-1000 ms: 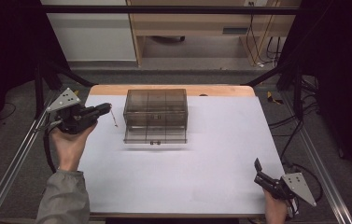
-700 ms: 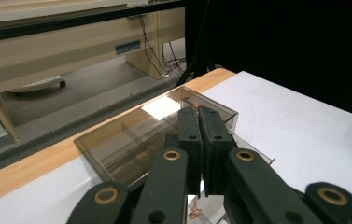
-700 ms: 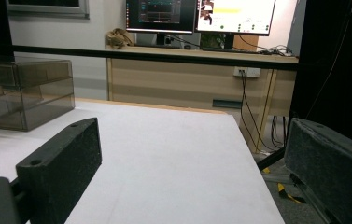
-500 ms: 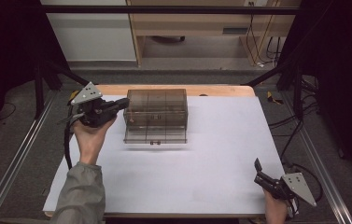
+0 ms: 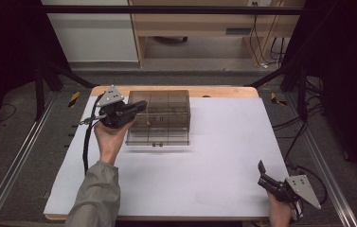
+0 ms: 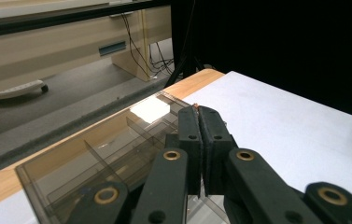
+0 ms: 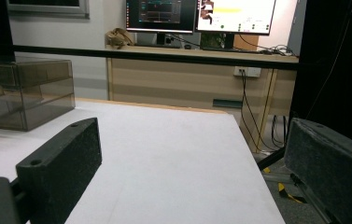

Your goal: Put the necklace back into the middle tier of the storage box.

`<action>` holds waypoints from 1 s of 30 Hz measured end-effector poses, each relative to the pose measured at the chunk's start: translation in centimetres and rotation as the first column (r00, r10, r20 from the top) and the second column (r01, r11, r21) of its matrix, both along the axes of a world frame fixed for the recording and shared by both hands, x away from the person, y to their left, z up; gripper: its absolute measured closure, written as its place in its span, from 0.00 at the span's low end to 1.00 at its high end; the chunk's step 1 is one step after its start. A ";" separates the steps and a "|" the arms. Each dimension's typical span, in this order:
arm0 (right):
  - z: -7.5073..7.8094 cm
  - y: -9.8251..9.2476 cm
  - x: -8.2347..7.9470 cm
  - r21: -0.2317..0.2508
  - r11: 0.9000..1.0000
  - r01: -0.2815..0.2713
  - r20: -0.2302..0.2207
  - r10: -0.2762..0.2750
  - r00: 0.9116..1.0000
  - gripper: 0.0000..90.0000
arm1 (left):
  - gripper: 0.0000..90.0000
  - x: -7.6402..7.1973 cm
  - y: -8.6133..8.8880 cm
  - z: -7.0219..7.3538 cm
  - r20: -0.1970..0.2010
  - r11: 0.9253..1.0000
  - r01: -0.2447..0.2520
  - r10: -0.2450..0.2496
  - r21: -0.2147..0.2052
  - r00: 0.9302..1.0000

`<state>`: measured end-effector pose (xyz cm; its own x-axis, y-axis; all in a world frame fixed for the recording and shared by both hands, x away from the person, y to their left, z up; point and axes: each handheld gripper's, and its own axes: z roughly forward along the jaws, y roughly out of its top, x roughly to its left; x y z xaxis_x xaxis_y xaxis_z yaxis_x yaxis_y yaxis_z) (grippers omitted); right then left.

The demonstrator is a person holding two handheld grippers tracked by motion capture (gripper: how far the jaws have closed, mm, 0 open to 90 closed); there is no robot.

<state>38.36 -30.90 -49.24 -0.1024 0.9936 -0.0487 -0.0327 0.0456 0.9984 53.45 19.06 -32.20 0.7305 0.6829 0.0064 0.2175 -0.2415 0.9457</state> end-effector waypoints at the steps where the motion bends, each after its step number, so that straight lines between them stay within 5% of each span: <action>1: 0.0 0.0 0.0 0.000 1.000 0.000 0.000 0.000 1.000 0.05 | 0.97 0.1 -0.1 -0.2 -0.003 1.000 0.000 0.000 0.002 1.000; 30: 0.0 0.0 0.0 -0.002 1.000 0.000 0.000 0.000 1.000 0.05 | 0.97 1.3 -1.6 -5.7 -0.082 0.999 0.023 -0.019 0.042 0.996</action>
